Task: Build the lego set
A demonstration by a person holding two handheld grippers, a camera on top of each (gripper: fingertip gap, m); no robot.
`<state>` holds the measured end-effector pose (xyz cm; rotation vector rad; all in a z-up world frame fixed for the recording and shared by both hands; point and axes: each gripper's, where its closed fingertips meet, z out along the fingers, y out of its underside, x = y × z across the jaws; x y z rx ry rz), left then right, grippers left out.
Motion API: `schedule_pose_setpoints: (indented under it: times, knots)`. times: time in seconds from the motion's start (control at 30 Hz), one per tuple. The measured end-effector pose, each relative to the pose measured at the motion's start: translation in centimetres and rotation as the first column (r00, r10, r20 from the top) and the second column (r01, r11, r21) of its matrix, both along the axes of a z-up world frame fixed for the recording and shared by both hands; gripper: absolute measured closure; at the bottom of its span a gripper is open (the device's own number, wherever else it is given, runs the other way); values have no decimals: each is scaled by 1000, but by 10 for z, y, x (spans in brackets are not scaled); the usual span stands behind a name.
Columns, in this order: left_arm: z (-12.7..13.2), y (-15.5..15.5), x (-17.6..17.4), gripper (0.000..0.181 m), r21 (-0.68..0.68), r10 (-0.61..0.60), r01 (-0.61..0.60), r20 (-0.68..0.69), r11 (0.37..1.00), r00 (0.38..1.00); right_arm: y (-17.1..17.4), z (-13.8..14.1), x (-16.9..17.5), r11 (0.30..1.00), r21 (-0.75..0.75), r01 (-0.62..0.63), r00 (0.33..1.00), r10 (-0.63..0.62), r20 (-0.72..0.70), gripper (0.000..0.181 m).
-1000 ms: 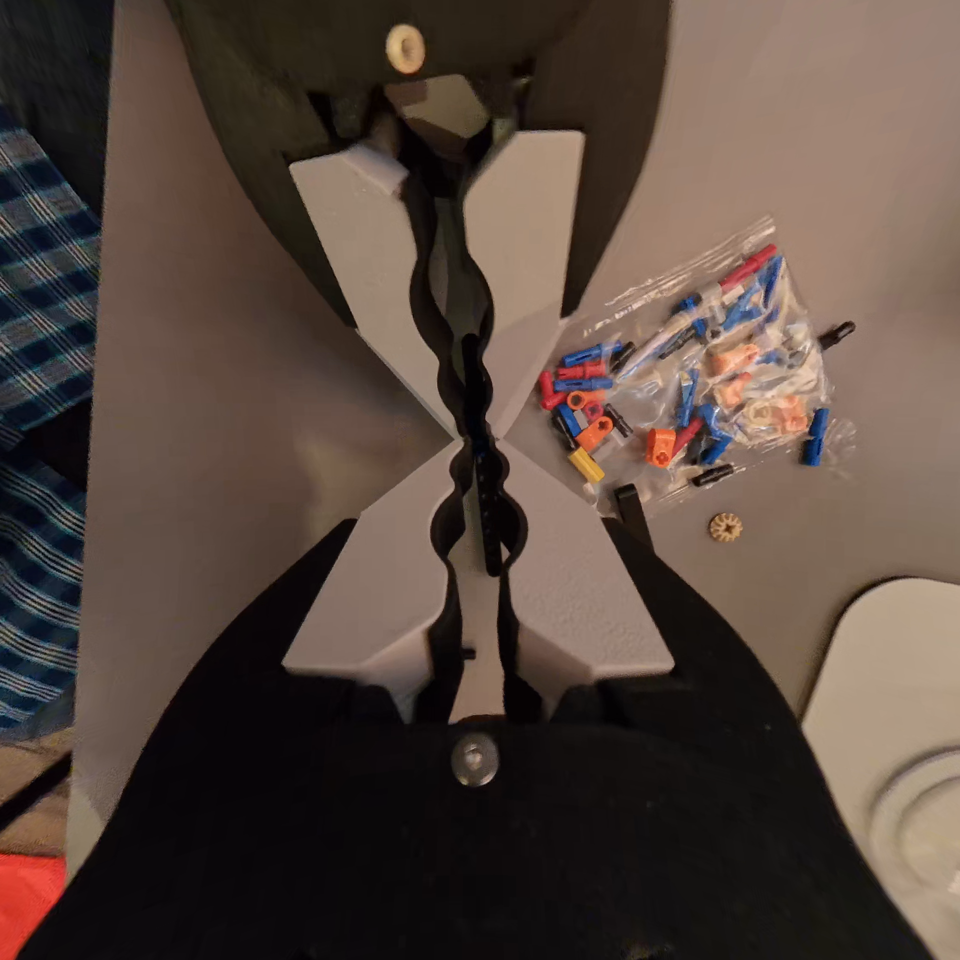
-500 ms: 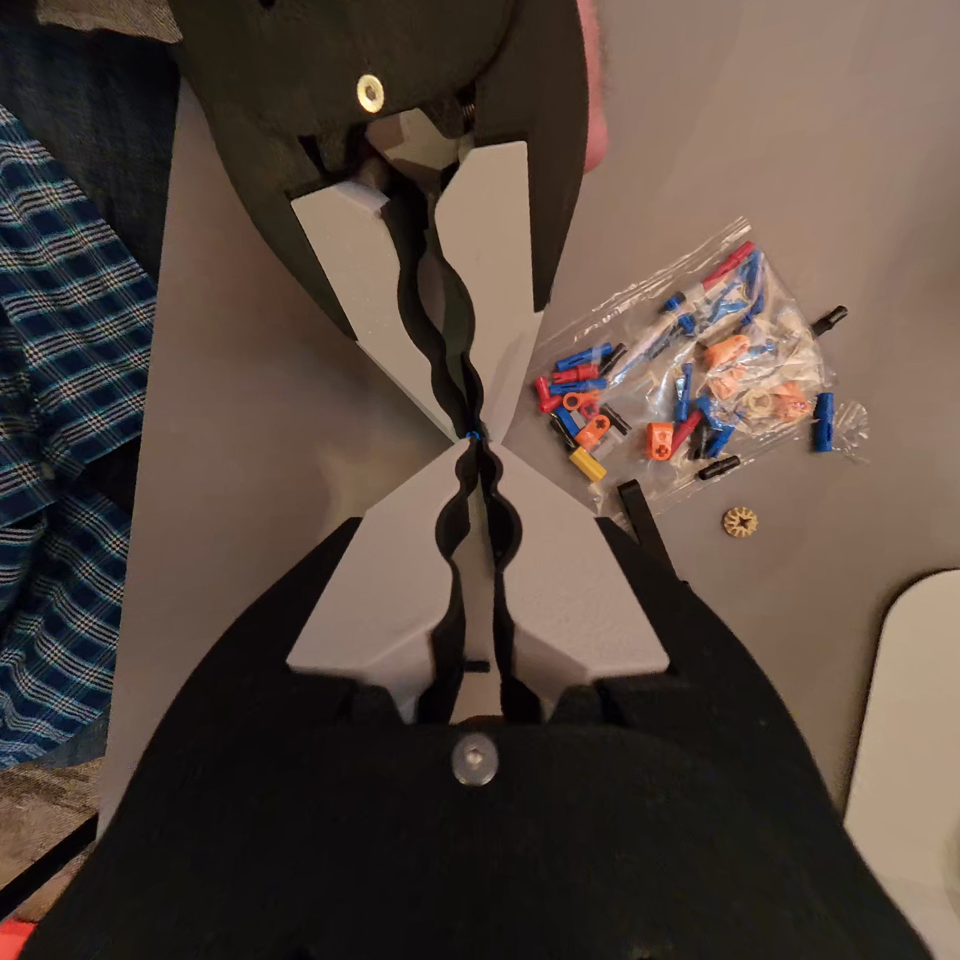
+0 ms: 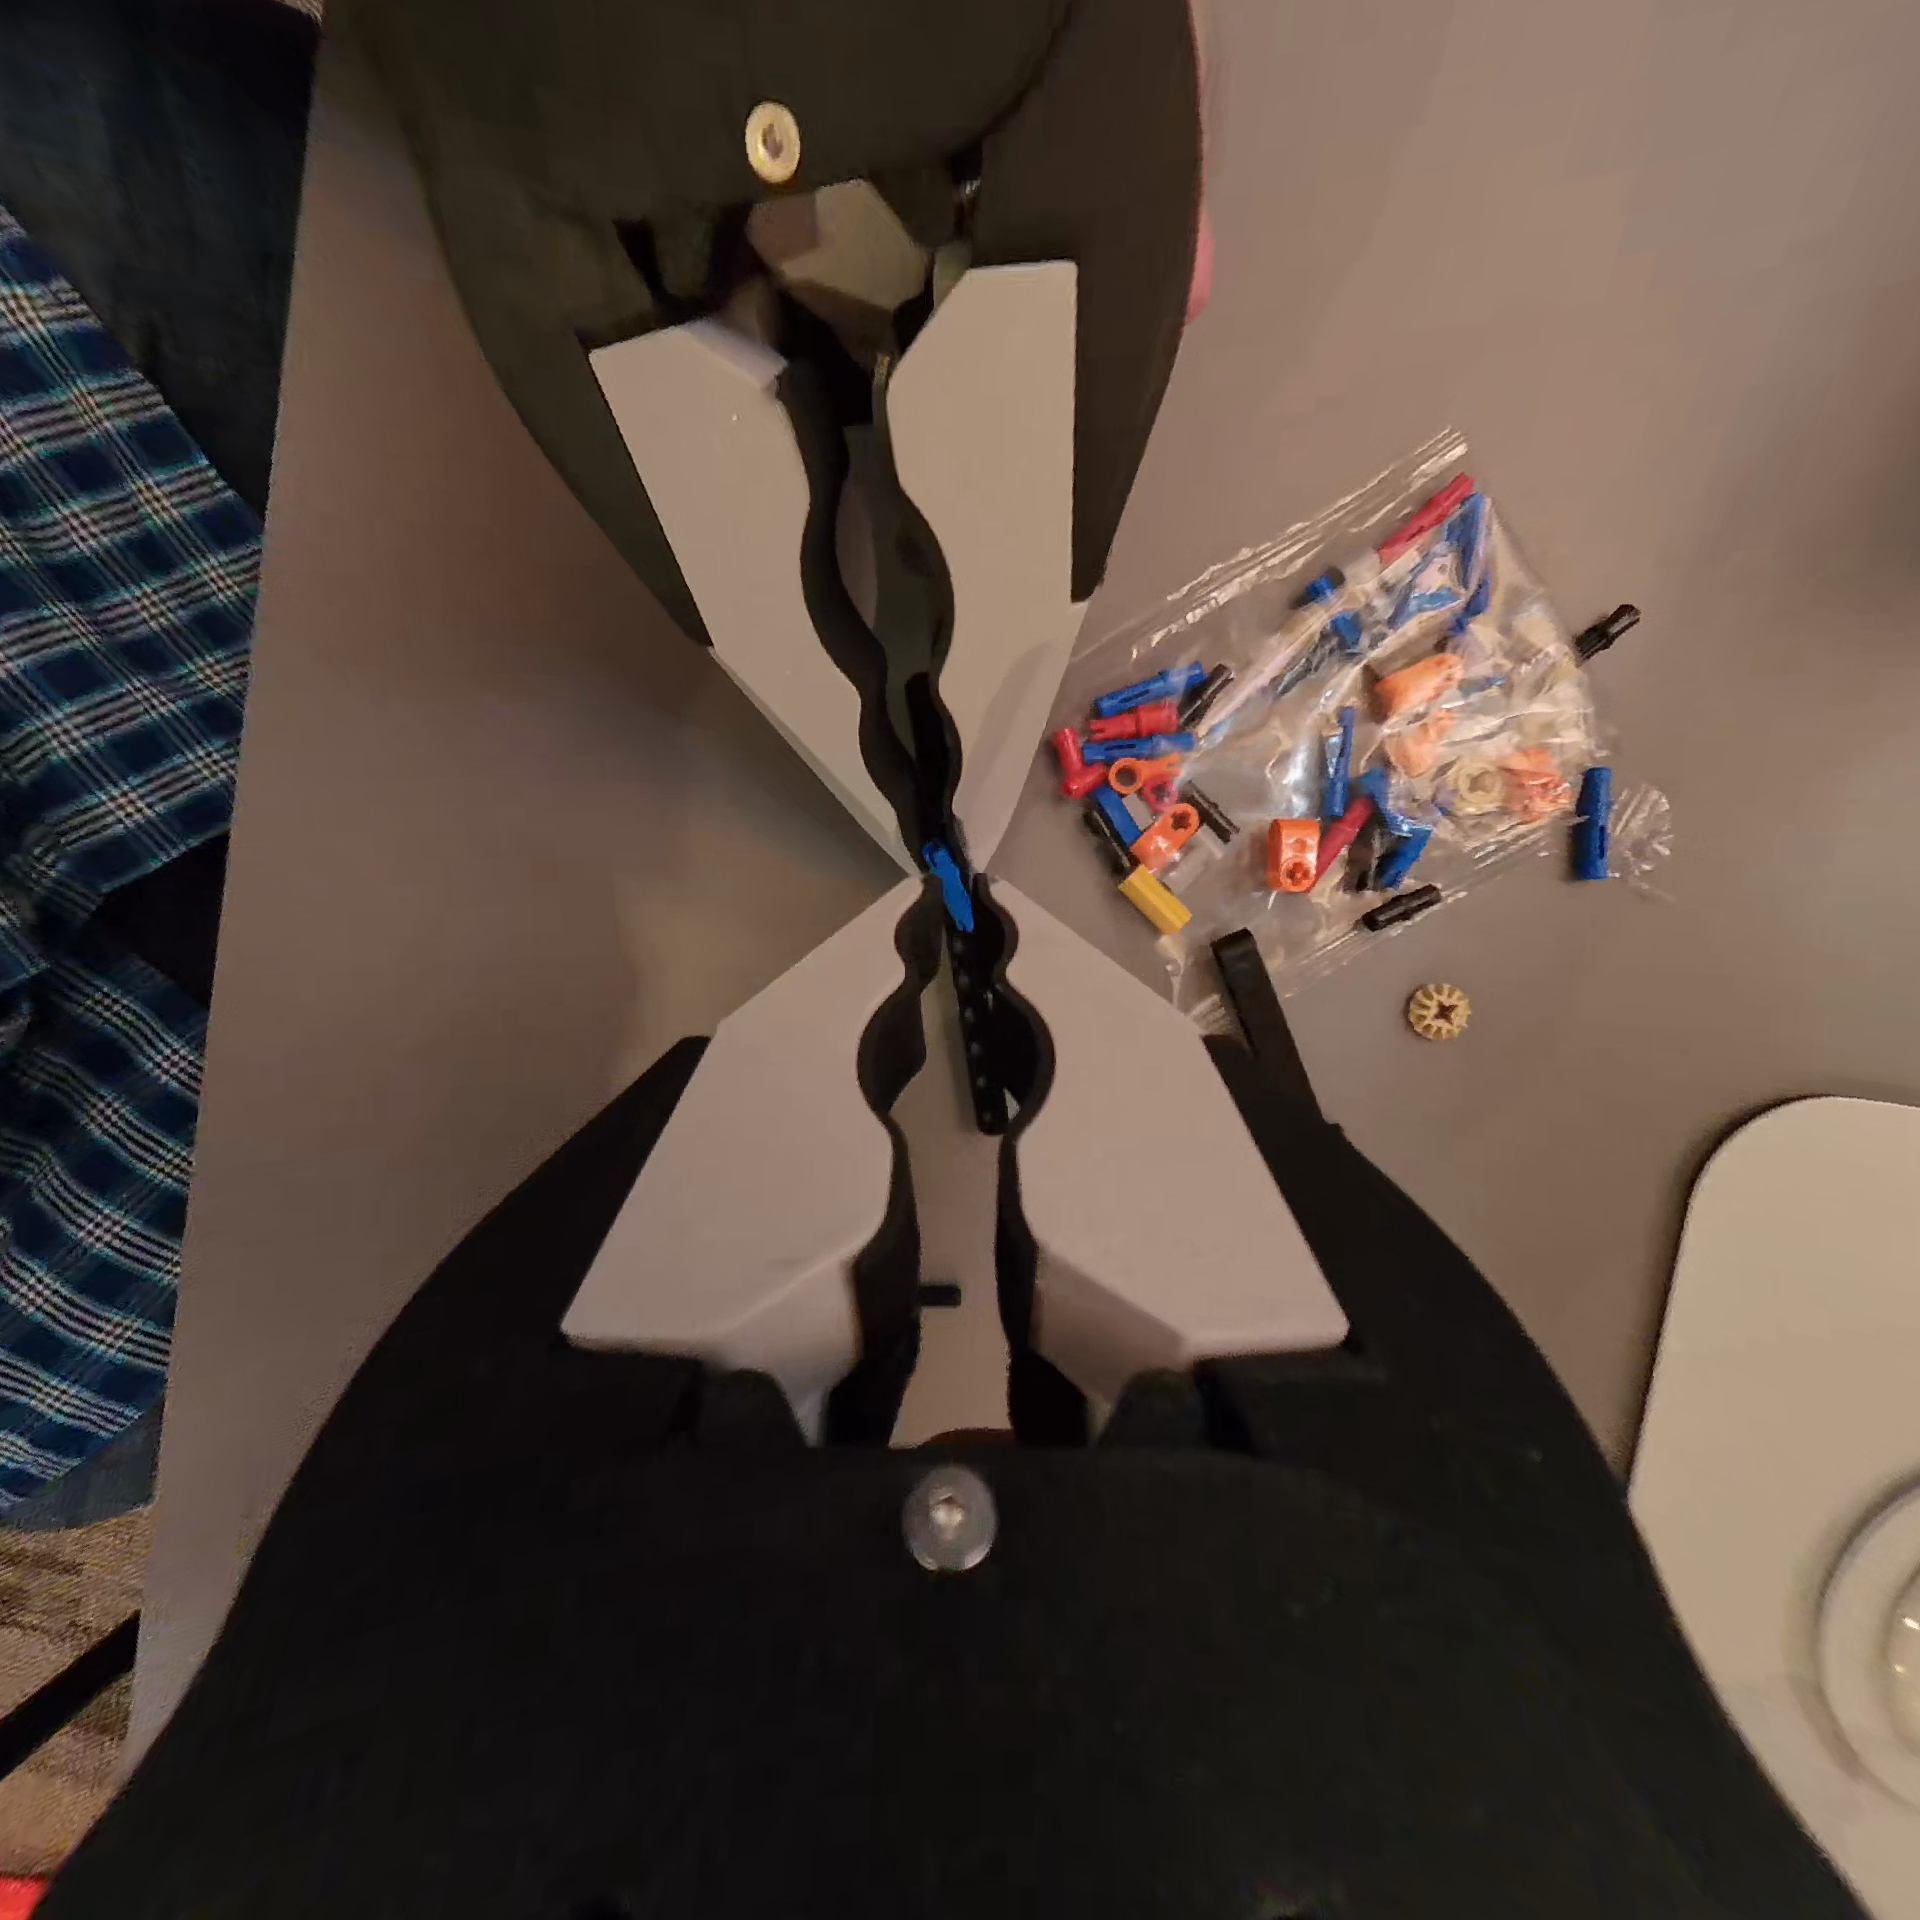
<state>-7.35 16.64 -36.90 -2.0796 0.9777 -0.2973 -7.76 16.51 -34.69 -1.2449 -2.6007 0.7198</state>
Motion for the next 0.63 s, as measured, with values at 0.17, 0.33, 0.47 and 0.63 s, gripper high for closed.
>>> schedule_pose_setpoints:
  times: [0.17, 0.33, 0.47, 0.63]
  knots:
    - [0, 0, 0, 178, 1, 0, 0, 1, 1000, 1000, 5, -7, 4, 999, 46, -15, 1000, 16, -5, 179]
    - [0, 0, 0, 178, 5, -1, 1, -2, 1000, 1000, 1, -17, 2, 997, 66, -37, 999, 38, -16, 177]
    - [1, 0, 0, 178, 7, 0, 0, -3, 1000, 1000, -2, -20, 1, 997, 60, -54, 998, 56, -29, 180]
    - [1, 1, -1, 174, 21, 8, -8, -15, 1000, 1000, -3, -18, 2, 999, -23, -26, 999, 25, -29, 181]
